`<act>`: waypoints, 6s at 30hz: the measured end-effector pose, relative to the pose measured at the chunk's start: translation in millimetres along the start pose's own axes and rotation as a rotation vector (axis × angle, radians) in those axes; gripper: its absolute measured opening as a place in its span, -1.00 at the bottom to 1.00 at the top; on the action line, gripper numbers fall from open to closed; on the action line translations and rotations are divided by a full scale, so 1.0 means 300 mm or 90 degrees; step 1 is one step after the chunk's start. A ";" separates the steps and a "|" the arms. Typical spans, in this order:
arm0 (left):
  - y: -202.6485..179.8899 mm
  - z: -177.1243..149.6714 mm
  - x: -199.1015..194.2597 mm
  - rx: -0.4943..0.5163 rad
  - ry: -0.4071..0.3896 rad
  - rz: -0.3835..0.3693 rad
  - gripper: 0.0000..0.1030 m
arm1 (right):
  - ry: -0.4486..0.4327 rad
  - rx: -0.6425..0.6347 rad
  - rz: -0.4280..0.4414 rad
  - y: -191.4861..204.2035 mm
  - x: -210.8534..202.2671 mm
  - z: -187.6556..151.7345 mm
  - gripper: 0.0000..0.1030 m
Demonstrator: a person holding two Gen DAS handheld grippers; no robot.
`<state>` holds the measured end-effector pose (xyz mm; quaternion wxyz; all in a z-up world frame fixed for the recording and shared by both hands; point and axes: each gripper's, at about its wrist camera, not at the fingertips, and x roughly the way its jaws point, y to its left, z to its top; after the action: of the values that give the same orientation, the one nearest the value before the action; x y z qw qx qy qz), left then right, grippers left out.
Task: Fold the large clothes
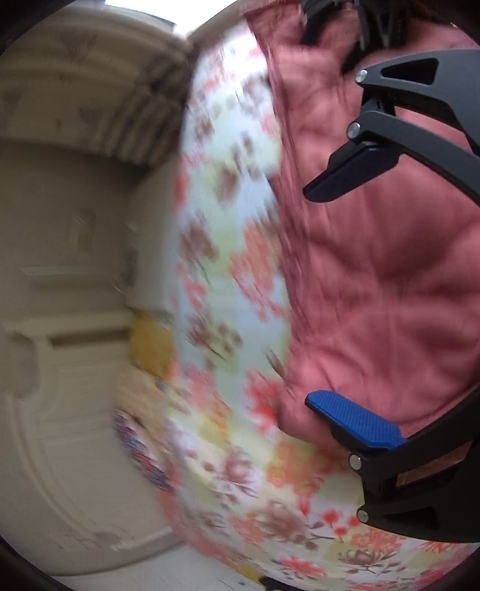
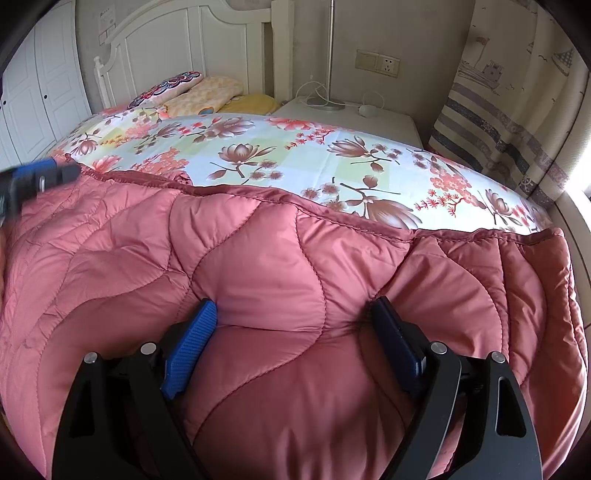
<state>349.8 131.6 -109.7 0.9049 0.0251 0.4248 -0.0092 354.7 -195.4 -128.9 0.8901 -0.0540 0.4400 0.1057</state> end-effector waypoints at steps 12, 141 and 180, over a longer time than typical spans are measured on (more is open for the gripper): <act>0.129 -0.002 -0.015 -0.066 -0.012 0.063 0.91 | -0.001 0.000 0.003 -0.001 0.000 -0.002 0.58; 0.000 -0.154 -0.428 -0.022 -0.142 -0.004 0.86 | -0.057 0.066 -0.184 -0.080 -0.429 -0.364 0.82; 0.001 -0.006 0.123 0.021 0.035 -0.017 0.96 | 0.018 0.211 -0.156 -0.325 -0.013 0.043 0.89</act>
<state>371.9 132.2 -139.3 0.8921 0.0346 0.4497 -0.0275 385.3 -288.2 -117.5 0.8869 0.0388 0.4537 -0.0783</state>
